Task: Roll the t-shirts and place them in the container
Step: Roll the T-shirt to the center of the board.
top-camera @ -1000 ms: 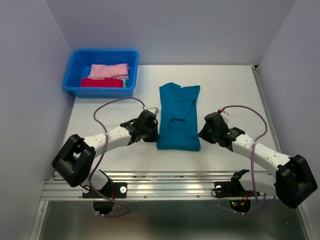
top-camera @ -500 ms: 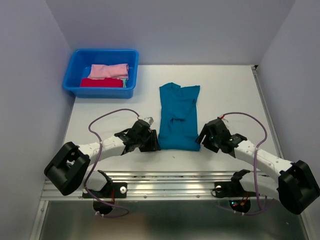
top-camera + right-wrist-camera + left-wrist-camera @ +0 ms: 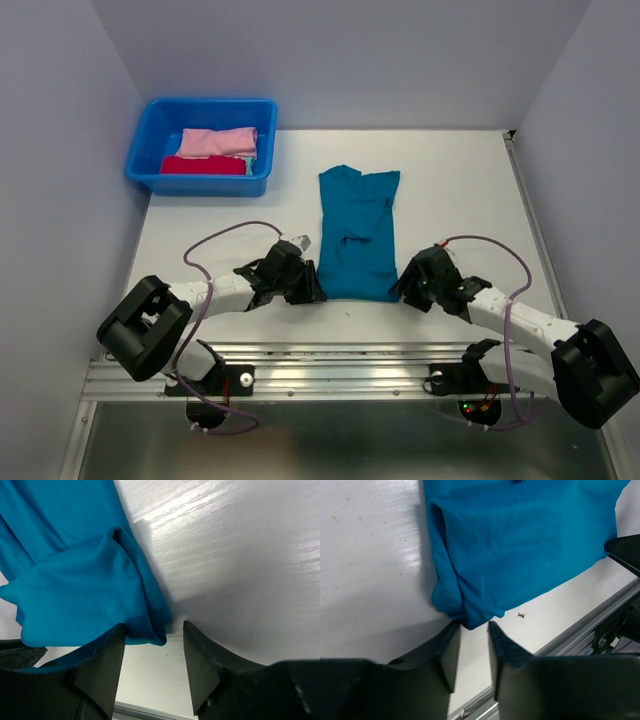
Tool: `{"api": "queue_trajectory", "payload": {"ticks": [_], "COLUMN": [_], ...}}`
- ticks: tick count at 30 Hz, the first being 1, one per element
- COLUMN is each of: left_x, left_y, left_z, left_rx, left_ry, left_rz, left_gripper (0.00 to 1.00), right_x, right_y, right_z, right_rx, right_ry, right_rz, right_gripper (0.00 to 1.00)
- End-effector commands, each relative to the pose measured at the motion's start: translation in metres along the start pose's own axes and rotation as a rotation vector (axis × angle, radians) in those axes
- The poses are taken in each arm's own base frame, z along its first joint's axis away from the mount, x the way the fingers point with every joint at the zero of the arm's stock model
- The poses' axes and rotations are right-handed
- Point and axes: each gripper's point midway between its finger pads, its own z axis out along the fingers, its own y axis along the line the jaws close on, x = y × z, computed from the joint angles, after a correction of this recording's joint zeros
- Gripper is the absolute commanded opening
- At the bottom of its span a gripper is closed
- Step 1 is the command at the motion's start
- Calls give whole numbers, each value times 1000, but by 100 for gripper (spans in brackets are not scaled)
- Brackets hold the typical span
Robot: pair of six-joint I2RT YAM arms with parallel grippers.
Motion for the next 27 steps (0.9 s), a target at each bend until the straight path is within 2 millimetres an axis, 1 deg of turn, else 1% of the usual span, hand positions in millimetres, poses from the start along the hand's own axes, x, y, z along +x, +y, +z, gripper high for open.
{"api": "queue_trajectory", "payload": {"ticks": [1, 2, 4, 5, 7, 8, 9, 11, 13, 14, 16, 18, 23, 27], "left_x": [0, 0, 2, 2, 2, 1, -1, -1, -3, -4, -6, -5, -9, -17], "left_y": [-1, 0, 2, 3, 4, 4, 5, 5, 4, 4, 3, 4, -3, -13], "left_z": [5, 6, 7, 7, 6, 5, 4, 2, 1, 1, -1, -3, -12, -17], "left_rx": [18, 18, 11, 7, 1, -3, -7, -11, -14, -15, -15, -22, -5, 8], "left_ry": [0, 2, 7, 6, 0, -4, -12, -19, -27, -28, -36, -32, -46, -56], "left_rz": [9, 12, 9, 8, 7, 5, 6, 5, 4, 4, 7, 8, 23, 34], "left_gripper": [33, 31, 22, 20, 15, 14, 9, 0, 0, 0, 0, 0, 0, 0], "right_x": [5, 6, 9, 9, 12, 12, 12, 13, 13, 12, 10, 6, 1, -6], "right_y": [0, -1, -2, -1, -2, -2, -2, -2, 0, 2, 2, 4, 7, 11], "right_z": [2, 3, 3, 3, 2, 2, 1, 0, 0, -1, -1, -3, -7, -12], "right_rx": [-23, -25, -26, -30, -36, -36, -38, -45, -54, -61, -51, -44, -27, -33], "right_ry": [8, 11, 19, 21, 29, 29, 30, 35, 35, 32, 23, 15, 7, -18], "right_rz": [29, 31, 38, 40, 46, 47, 47, 43, 42, 42, 44, 48, 52, 60], "right_gripper": [52, 50, 48, 44, 43, 43, 43, 38, 29, 21, 10, 9, 8, 6]}}
